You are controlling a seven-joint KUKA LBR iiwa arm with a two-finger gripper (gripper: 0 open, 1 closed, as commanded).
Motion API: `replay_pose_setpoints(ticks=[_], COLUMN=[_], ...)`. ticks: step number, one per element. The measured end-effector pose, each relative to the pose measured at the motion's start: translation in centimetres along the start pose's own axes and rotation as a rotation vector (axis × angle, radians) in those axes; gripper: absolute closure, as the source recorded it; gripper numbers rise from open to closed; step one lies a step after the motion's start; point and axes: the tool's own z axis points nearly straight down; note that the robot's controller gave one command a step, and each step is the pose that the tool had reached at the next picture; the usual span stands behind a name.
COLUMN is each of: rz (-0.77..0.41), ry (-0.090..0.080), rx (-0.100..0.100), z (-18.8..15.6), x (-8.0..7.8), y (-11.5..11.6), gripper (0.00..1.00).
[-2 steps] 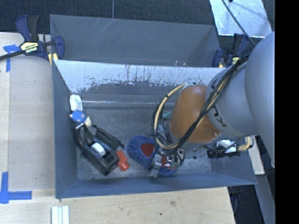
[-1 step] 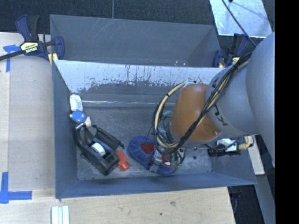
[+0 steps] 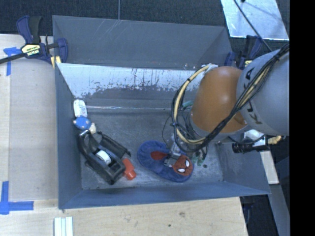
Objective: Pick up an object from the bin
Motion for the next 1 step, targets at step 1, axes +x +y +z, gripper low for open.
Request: replay_pose_setpoints(ticks=[1], rz=[-0.004], ry=[0.003], rx=[0.001], z=[-1.60], x=[-0.15], y=[-0.02], gripper=[1.00])
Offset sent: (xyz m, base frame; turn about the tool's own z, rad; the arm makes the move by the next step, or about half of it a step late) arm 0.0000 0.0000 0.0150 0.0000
